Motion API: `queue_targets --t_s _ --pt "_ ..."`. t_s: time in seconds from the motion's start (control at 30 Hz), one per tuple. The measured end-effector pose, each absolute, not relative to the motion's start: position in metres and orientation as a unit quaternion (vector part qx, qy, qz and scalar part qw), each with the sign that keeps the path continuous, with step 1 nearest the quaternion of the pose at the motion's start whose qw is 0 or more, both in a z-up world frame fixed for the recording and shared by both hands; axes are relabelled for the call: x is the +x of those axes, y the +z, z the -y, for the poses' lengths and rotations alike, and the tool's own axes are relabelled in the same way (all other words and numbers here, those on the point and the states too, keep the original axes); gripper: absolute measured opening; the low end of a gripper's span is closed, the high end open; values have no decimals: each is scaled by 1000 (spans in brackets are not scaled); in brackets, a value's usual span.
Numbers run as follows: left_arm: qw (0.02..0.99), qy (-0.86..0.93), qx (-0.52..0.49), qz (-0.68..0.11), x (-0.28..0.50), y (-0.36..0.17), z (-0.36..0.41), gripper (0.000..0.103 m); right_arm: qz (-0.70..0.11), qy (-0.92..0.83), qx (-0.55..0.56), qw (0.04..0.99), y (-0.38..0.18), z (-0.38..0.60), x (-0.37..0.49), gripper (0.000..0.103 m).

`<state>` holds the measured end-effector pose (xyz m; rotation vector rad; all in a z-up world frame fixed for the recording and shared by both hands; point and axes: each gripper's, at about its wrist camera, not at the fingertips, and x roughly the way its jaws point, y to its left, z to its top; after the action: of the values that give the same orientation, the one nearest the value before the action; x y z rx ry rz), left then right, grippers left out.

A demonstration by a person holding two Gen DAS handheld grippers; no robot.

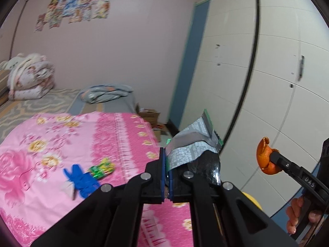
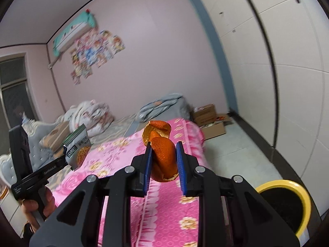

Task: Collect trash
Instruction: 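Carry the foil packet and orange peel in both tools over the yellow bin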

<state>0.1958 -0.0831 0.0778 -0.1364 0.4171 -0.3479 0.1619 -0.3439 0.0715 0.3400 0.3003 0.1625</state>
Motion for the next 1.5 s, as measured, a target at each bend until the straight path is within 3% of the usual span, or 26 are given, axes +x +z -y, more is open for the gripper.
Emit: queue_targets --t_s 0.47,1.5 --pt "947 -255 -43 -193 199 94 194 2 -108 -59 178 976 66 438 117 21" --pt "883 -325 38 -336 262 -68 366 2 -226 -197 192 935 -84 534 141 22"
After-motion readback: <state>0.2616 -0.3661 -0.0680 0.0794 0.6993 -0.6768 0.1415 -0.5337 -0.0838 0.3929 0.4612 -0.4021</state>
